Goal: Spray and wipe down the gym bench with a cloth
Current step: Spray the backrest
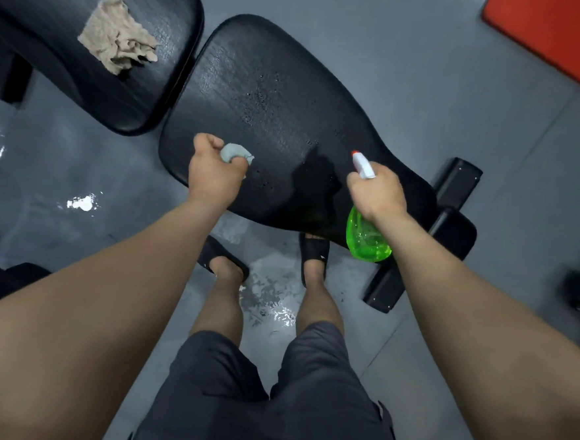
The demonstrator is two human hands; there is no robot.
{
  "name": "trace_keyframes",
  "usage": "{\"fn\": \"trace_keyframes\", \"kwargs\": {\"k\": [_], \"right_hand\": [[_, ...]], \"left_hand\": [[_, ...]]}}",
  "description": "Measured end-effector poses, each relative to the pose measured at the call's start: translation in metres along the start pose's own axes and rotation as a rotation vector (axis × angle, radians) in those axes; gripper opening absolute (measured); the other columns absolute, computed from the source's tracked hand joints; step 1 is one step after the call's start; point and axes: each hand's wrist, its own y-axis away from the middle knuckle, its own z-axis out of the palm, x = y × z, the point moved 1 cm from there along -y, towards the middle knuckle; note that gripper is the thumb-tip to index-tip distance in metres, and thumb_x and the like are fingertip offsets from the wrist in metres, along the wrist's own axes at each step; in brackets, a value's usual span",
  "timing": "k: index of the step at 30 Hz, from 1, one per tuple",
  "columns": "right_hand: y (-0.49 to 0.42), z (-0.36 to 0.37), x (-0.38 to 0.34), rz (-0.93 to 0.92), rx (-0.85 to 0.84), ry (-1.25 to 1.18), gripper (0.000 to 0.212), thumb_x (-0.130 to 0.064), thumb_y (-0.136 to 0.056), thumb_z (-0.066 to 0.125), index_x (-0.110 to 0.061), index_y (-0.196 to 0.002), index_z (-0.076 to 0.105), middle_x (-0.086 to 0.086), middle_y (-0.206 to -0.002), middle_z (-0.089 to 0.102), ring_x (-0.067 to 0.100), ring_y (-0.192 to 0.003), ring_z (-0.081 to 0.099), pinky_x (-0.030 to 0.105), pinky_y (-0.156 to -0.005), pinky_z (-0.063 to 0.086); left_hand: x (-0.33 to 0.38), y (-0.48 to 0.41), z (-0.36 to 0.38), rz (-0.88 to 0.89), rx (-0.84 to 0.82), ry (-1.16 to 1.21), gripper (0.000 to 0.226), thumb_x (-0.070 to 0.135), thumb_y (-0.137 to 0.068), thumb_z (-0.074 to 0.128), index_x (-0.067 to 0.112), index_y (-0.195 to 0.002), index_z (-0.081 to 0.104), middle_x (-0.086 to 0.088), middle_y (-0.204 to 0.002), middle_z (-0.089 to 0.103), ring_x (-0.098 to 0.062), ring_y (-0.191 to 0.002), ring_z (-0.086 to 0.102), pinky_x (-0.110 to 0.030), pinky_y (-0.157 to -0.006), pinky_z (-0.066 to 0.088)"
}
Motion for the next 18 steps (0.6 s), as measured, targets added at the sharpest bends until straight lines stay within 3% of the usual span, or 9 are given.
{"fn": "trace_keyframes", "kwargs": {"k": [3,5,7,10,12,15,18], "right_hand": [[0.011,0.005,-0.005,-0.065,-0.072,0.028,0.017,-0.031,-0.084,0.049,-0.017,-0.074,0.052,0.000,-0.081,0.061,0.030,-0.077,0.058,0.035,-0.066,0.046],[0.018,0.011,-0.017,-0.119,-0.113,0.080,0.018,-0.030,-0.083,0.048,-0.019,-0.070,0.050,0.000,-0.080,0.061,0.030,-0.075,0.057,0.034,-0.063,0.044],[0.026,0.021,-0.031,-0.180,-0.168,0.128,0.016,-0.030,-0.082,0.048,-0.020,-0.070,0.051,-0.001,-0.081,0.062,0.028,-0.075,0.058,0.033,-0.062,0.043],[0.034,0.035,-0.046,-0.231,-0.243,0.166,0.015,-0.033,-0.083,0.049,-0.021,-0.075,0.054,-0.003,-0.082,0.062,0.025,-0.075,0.061,0.032,-0.061,0.042],[0.038,0.039,-0.055,-0.242,-0.244,0.211,0.018,-0.034,-0.082,0.049,-0.020,-0.074,0.055,-0.002,-0.080,0.062,0.026,-0.075,0.061,0.032,-0.060,0.040],[0.046,0.043,-0.066,-0.274,-0.231,0.266,0.020,-0.034,-0.084,0.048,-0.018,-0.077,0.058,-0.003,-0.080,0.061,0.025,-0.073,0.060,0.031,-0.060,0.040],[0.052,0.047,-0.075,-0.326,-0.218,0.251,0.017,-0.034,-0.087,0.048,-0.020,-0.081,0.056,-0.002,-0.085,0.060,0.029,-0.079,0.059,0.034,-0.065,0.042]], "left_hand": [[-0.004,0.008,-0.003,-0.046,-0.004,0.022,0.046,0.019,-0.091,0.066,0.014,-0.133,0.047,0.001,-0.113,0.053,-0.017,-0.098,0.058,-0.031,-0.083,0.052],[-0.008,0.014,-0.011,-0.104,0.011,0.039,0.043,0.021,-0.091,0.064,0.018,-0.132,0.051,-0.001,-0.121,0.057,-0.020,-0.104,0.061,-0.036,-0.088,0.056],[-0.016,0.021,-0.017,-0.163,0.039,0.070,0.037,0.019,-0.091,0.061,0.020,-0.128,0.056,0.001,-0.115,0.060,-0.018,-0.098,0.063,-0.032,-0.081,0.055],[-0.026,0.030,-0.025,-0.206,0.083,0.134,0.020,0.016,-0.095,0.055,0.020,-0.114,0.060,0.012,-0.090,0.057,-0.007,-0.076,0.057,-0.015,-0.059,0.047],[-0.031,0.035,-0.029,-0.230,0.104,0.194,0.016,0.014,-0.096,0.051,0.018,-0.108,0.061,0.008,-0.084,0.059,-0.010,-0.068,0.055,-0.012,-0.050,0.044],[-0.041,0.042,-0.033,-0.276,0.126,0.305,0.019,0.013,-0.094,0.048,0.018,-0.104,0.063,-0.001,-0.084,0.064,-0.016,-0.065,0.055,-0.024,-0.056,0.046],[-0.049,0.053,-0.036,-0.276,0.132,0.338,0.020,0.013,-0.094,0.046,0.022,-0.103,0.063,0.000,-0.080,0.063,-0.014,-0.058,0.052,-0.024,-0.055,0.045]]}}
